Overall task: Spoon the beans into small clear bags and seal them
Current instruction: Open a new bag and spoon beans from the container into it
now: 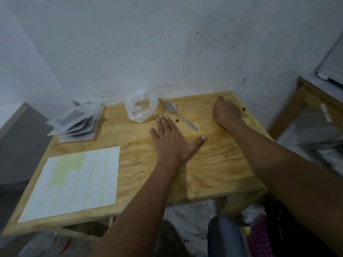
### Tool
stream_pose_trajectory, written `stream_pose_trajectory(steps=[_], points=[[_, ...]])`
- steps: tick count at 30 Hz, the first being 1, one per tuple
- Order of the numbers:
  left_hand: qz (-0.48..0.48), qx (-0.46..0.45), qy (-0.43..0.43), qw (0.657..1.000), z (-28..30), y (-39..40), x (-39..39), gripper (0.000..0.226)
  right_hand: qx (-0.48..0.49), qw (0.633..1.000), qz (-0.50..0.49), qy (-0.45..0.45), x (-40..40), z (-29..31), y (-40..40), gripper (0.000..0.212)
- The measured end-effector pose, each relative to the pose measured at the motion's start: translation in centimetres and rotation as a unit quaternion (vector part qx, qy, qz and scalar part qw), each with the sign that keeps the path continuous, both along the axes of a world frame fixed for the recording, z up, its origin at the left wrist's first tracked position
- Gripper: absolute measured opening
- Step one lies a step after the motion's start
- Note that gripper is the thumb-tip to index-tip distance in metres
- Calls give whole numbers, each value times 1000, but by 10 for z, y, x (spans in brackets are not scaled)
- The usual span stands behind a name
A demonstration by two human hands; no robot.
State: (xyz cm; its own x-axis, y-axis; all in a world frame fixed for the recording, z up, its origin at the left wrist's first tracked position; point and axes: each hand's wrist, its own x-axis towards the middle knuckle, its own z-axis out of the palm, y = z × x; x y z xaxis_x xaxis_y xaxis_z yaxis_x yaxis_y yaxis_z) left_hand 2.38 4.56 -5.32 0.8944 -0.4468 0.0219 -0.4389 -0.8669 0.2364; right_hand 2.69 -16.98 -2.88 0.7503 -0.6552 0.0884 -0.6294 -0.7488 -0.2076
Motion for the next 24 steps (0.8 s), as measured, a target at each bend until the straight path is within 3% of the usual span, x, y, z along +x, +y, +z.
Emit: stream_pose_trajectory(steps=[7, 10, 12, 14, 15, 17, 19, 21, 23, 24], points=[[-4, 12, 9, 1000, 1, 1, 0, 146, -34, 999, -5, 24, 5, -4, 5, 47], [-5, 18, 12, 1000, 3, 1, -1, 145, -27, 999, -15, 11, 5, -1, 6, 40], [-7, 22, 14, 1000, 5, 1, -1, 144, 58, 995, -50, -63, 5, 3, 6, 28], [-7, 26, 14, 1000, 6, 1, -1, 144, 259, 942, -95, -192, 6, 11, 8, 22], [-9, 30, 14, 999, 6, 1, -1, 143, 385, 877, -123, -260, 6, 15, 10, 23], [-19, 44, 16, 999, 7, 2, -1, 142, 588, 713, -151, -351, 0, 24, 20, 25], [-29, 47, 14, 998, 9, 3, -1, 141, 691, 602, -135, -376, -7, 30, 30, 25], [-48, 45, 2, 998, 11, 11, 3, 141, 725, 568, -118, -371, -11, 34, 39, 29], [-93, 46, -22, 994, 10, 25, 14, 138, 720, 593, -105, -346, -13, 34, 45, 33], [-119, 43, -28, 992, 8, 34, 19, 134, 703, 625, -94, -326, -14, 34, 49, 34]])
